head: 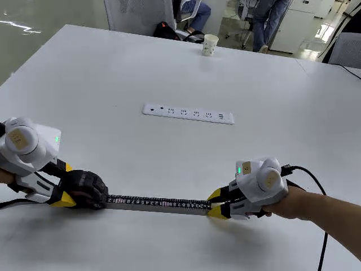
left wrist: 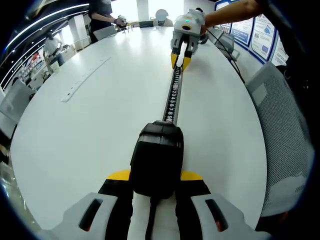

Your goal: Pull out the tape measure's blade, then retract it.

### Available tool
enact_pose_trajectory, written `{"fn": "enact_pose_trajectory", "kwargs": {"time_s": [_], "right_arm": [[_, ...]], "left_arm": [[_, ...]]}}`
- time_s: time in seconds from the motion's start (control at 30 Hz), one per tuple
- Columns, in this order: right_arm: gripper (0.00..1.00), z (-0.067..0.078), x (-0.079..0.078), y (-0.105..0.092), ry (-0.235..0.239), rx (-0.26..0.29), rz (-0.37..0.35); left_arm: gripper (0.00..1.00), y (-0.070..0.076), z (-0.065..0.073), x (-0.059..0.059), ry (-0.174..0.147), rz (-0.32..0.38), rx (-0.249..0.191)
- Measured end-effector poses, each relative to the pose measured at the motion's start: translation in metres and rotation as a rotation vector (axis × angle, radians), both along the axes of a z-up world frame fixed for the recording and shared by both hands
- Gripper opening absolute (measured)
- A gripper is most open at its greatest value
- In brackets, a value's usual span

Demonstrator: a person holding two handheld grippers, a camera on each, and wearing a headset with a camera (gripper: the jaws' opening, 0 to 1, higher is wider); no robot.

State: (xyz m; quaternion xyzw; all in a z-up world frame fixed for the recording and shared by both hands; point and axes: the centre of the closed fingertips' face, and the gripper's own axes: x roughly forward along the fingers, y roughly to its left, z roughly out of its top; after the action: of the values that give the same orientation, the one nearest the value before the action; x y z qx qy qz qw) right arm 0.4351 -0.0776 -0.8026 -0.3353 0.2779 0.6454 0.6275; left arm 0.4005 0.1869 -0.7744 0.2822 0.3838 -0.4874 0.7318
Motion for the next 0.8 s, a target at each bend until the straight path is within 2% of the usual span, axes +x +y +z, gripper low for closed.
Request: {"fn": "enact_pose_trajectory", "kwargs": {"time_s": [0.27,0.8], "right_arm": [[0.08,-0.0006,0.0007,-0.0087,0.002,-0.002,-0.012],[0.10,-0.0013,-0.0027,-0.0099,0.005,-0.012,-0.009]], "left_arm": [[0.27,-0.0001,-0.0010,0.0005,0.001,-0.004,0.003],[0.27,-0.0009,-0.0027,0.0010,0.003,-0.004,0.011]]}}
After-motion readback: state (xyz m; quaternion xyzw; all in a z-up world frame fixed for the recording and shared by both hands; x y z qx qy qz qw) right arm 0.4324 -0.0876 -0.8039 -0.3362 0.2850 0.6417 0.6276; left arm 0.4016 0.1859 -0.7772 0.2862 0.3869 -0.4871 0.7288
